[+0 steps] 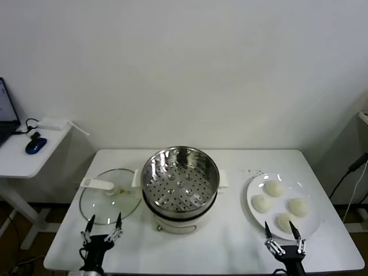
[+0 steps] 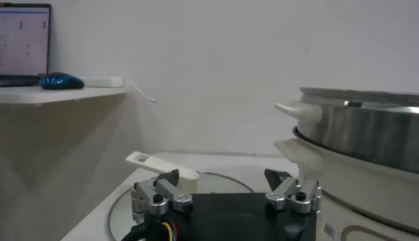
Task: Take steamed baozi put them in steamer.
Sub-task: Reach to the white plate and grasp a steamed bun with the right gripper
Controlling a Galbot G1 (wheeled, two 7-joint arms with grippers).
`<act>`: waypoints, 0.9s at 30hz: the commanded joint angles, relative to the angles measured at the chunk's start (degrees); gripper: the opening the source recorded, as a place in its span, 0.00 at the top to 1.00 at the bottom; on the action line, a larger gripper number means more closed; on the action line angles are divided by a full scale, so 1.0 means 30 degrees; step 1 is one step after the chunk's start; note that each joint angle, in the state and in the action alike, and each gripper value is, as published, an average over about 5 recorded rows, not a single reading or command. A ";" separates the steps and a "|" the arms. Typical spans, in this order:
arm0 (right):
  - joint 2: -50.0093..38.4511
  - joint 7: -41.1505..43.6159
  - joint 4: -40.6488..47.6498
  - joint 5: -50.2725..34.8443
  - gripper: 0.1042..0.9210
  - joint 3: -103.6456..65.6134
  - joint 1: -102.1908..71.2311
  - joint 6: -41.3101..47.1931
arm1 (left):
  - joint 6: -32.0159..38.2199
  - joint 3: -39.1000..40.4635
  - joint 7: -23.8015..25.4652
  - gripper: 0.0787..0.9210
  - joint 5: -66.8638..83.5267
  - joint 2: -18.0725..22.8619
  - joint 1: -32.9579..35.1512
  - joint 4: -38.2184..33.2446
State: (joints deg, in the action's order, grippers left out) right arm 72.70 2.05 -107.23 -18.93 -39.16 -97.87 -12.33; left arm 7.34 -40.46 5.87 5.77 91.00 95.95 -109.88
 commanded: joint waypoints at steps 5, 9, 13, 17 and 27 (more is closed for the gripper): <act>-0.4397 0.1143 -0.1204 -0.0977 0.12 -0.2002 0.4757 0.9600 | 0.0339 0.0125 0.0016 0.12 -0.0277 -0.0112 -0.0072 0.0285; -0.7421 0.2466 -0.0994 -0.0933 0.12 -0.0138 0.7716 1.3489 | 0.0507 0.0129 0.0066 0.12 -0.0333 -0.0213 -0.0163 0.0368; -1.0950 0.5168 -0.0199 0.0212 0.12 0.2036 0.9984 1.6529 | 0.0771 0.0208 0.0208 0.12 -0.0571 -0.0305 -0.0179 0.0431; -1.4859 0.8940 0.0956 0.1746 0.12 0.4498 1.1616 1.7628 | 0.1124 0.0324 0.0438 0.12 -0.0838 -0.0392 -0.0206 0.0522; -1.9963 1.6517 0.5286 0.7358 0.12 1.3731 2.0081 1.1315 | 0.1757 0.0609 0.0776 0.12 -0.1664 -0.0477 -0.0504 0.1083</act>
State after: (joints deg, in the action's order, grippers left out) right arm 28.73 33.29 -99.69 -7.68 -19.22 -59.68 26.09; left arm 11.29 -39.07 7.65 2.59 89.53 94.79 -107.49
